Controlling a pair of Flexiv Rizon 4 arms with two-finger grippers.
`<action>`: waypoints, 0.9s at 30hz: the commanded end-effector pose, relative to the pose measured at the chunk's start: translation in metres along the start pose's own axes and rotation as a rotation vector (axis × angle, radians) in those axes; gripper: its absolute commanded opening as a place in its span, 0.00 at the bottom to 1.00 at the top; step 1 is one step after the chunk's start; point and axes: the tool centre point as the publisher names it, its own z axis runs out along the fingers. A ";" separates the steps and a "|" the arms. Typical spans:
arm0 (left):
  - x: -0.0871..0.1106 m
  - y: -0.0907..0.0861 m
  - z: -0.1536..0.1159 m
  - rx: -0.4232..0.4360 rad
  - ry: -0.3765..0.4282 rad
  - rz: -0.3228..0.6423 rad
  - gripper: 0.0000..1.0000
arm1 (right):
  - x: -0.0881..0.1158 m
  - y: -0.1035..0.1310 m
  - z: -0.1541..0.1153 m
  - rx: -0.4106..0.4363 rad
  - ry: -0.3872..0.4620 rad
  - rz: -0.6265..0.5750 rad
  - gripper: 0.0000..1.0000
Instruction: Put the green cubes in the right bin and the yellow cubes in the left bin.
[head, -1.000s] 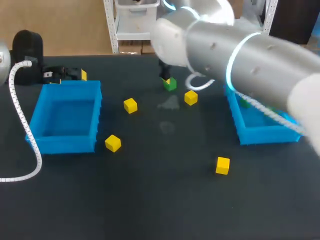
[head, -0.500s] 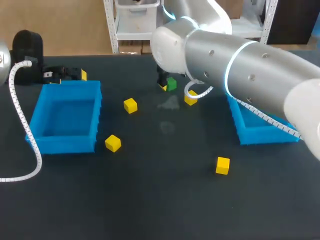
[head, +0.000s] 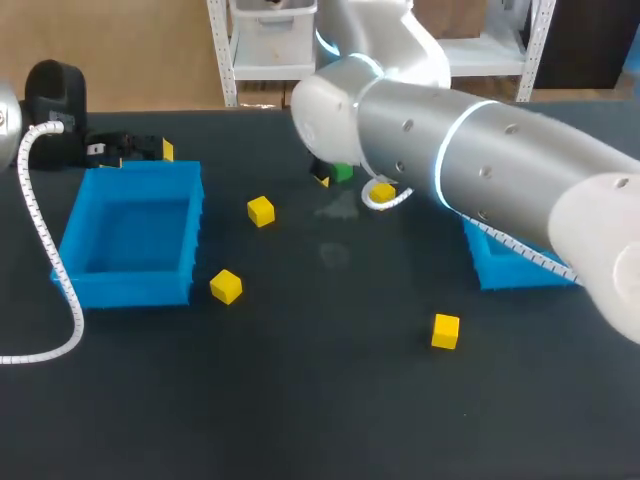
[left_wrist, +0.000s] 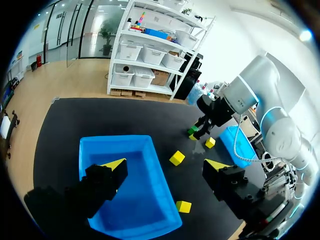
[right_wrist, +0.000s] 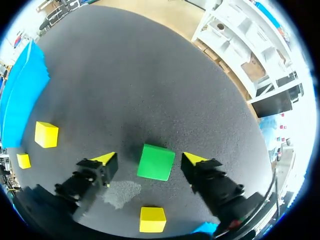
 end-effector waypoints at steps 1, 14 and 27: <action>0.001 0.003 0.000 0.013 -0.006 0.003 1.00 | -0.010 -0.003 0.003 -0.001 0.219 0.000 0.00; 0.001 0.003 0.000 0.013 -0.006 0.003 1.00 | 0.008 -0.016 -0.019 0.033 0.174 0.007 0.00; 0.001 0.003 0.000 0.013 -0.006 0.003 1.00 | 0.050 -0.056 -0.073 0.056 0.035 0.084 0.00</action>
